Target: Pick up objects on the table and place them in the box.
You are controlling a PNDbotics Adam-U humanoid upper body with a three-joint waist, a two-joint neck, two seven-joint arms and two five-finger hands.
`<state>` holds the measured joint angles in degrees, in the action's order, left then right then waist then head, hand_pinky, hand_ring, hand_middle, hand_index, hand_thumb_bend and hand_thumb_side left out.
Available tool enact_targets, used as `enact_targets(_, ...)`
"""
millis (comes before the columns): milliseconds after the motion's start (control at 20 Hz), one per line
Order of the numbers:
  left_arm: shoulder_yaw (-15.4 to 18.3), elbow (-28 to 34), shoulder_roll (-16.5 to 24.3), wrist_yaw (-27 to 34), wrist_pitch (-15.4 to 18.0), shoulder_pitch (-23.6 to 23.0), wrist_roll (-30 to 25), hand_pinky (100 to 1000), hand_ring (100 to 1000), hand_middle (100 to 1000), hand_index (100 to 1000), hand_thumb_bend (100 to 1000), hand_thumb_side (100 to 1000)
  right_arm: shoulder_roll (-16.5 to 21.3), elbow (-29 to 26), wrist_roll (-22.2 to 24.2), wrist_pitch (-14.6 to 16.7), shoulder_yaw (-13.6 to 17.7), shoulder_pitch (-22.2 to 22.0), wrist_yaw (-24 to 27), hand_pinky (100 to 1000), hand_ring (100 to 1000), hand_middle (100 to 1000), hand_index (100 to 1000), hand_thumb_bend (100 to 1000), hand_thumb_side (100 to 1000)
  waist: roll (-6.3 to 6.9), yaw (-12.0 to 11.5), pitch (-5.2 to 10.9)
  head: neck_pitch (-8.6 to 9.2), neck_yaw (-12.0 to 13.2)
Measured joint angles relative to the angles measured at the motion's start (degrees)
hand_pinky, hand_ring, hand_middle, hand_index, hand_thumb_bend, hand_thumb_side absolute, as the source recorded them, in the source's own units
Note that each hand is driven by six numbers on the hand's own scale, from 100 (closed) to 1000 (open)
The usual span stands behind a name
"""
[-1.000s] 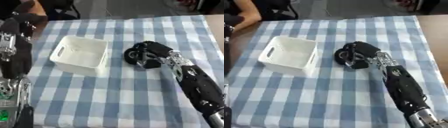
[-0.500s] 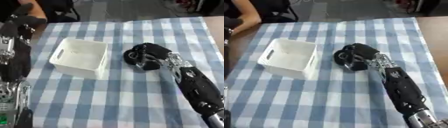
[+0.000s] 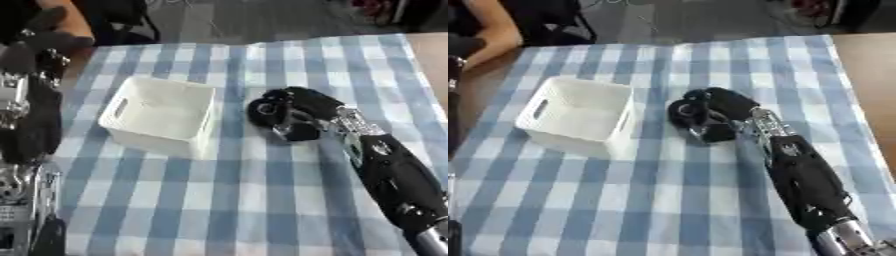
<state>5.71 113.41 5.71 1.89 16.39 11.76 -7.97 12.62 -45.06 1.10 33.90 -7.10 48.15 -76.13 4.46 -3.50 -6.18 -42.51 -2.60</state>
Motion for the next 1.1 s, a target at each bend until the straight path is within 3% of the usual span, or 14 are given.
enact_targets(550, 0.0, 0.0, 0.0, 0.0, 0.0, 0.0, 0.0, 859, 690, 871, 725, 100, 883, 0.0, 0.3, 0.2, 0.1, 0.0, 0.0, 0.0, 912, 842, 922, 747, 107, 939, 0.00, 0.0, 0.00, 0.00, 0.0)
enact_targets(800, 0.0, 0.0, 0.0, 0.0, 0.0, 0.0, 0.0, 859, 690, 871, 724, 100, 884, 0.0, 0.3, 0.3, 0.2, 0.0, 0.0, -0.7, 905, 840, 919, 725, 250, 806, 0.00, 0.0, 0.00, 0.00, 0.0)
enact_targets(1100, 0.0, 0.0, 0.0, 0.0, 0.0, 0.0, 0.0, 859, 690, 872, 724, 100, 883, 0.0, 0.3, 0.1, 0.7, 0.0, 0.0, -2.4, 904, 845, 918, 726, 325, 769, -0.01, 0.0, 0.00, 0.00, 0.0)
